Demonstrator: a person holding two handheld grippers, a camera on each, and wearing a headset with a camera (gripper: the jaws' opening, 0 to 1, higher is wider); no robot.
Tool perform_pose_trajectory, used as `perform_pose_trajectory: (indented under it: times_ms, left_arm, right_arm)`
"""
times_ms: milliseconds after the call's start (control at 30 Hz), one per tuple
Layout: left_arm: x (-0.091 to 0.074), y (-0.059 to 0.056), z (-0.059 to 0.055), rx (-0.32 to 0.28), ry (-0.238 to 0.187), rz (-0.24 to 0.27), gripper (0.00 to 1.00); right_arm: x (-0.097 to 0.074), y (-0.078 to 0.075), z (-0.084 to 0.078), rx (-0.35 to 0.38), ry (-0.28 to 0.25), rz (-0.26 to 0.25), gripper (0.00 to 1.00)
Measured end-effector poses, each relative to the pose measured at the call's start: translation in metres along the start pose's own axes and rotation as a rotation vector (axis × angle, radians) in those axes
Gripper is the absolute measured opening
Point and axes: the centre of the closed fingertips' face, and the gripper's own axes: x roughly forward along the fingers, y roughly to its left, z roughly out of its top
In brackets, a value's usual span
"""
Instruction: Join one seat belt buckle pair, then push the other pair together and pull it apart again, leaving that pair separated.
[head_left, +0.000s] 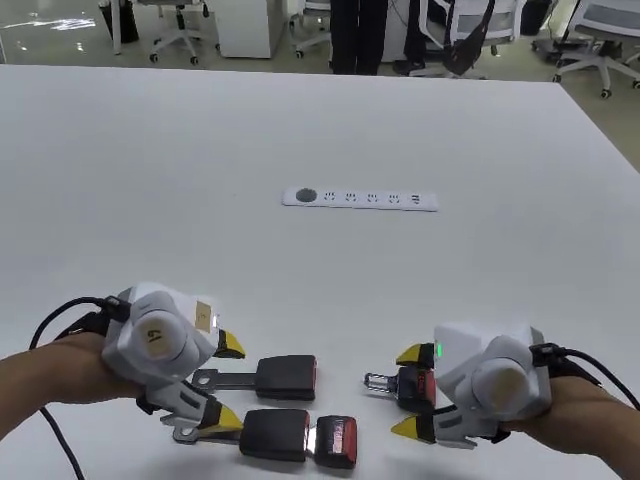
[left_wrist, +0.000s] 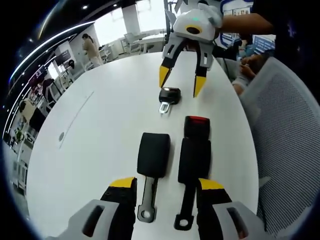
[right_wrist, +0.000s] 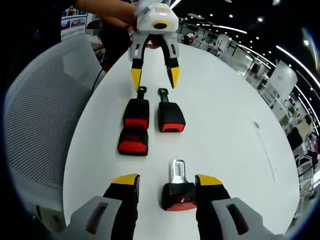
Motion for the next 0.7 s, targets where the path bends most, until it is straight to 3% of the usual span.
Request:
perform_pose_trajectory:
  times_ms: [367,700]
  left_arm:
    - [0.012,0.011,0.01,-0.004,-0.001,-0.012,0.48]
    - [0.027,0.016,0.008,0.01,0.019,-0.048,0.44]
  right_arm:
    - [-0.003,-0.009,-0.016,0.026,0.031,-0.007,0.41]
    - [0.002,-0.017,-0.035,0.039,0.059,0.014,0.39]
